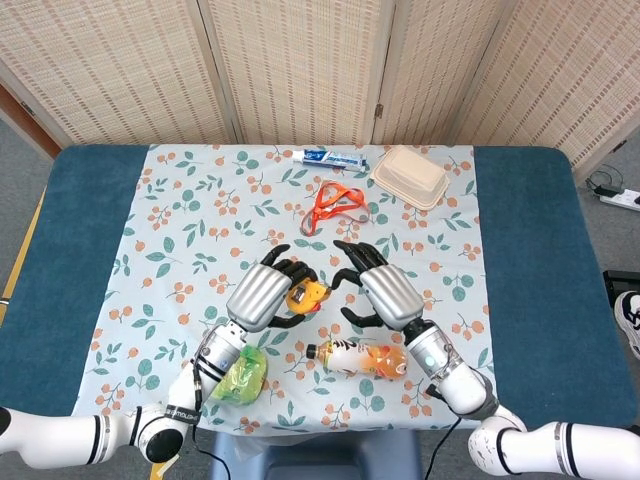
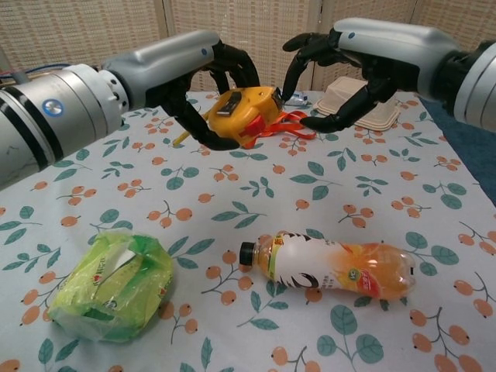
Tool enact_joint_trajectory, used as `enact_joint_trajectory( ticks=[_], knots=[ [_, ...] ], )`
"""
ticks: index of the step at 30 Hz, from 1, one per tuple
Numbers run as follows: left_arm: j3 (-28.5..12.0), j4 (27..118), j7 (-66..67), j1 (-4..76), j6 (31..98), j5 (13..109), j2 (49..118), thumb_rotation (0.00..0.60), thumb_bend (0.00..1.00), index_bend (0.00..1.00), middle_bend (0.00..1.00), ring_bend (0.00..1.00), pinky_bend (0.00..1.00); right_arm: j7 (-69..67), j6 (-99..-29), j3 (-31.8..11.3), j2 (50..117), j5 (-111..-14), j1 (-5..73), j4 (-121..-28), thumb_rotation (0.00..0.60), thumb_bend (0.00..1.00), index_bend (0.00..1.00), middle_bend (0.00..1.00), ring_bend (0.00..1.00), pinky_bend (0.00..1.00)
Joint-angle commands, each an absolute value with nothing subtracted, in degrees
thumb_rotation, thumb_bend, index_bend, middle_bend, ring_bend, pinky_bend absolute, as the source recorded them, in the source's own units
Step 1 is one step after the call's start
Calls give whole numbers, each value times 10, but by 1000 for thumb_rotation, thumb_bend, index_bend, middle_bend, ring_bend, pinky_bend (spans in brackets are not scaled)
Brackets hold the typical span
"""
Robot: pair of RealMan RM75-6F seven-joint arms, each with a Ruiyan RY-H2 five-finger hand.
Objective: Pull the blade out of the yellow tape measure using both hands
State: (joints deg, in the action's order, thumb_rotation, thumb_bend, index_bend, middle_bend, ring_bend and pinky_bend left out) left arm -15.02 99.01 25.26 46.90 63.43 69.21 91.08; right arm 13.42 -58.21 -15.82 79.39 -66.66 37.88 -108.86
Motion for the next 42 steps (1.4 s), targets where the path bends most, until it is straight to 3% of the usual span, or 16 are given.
enact_joint_trajectory(
  ticks=[1, 24, 42],
  knots=[
    [-148, 991, 257, 471, 635, 692, 913, 600, 377, 578, 573, 471, 145, 130, -585, -159, 797, -662, 382, -1086, 600, 370, 413, 42, 4, 0],
    [-145, 996, 282, 480, 647, 685, 922, 600, 379, 579, 574, 471, 135, 128, -589, -149, 796, -642, 400, -1087, 600, 370, 427, 55, 28, 0],
    [-140, 985, 282, 481, 646, 671, 926, 600, 380, 579, 574, 471, 131, 131, -603, -141, 805, -635, 404, -1083, 600, 370, 593, 110, 65, 0]
  ],
)
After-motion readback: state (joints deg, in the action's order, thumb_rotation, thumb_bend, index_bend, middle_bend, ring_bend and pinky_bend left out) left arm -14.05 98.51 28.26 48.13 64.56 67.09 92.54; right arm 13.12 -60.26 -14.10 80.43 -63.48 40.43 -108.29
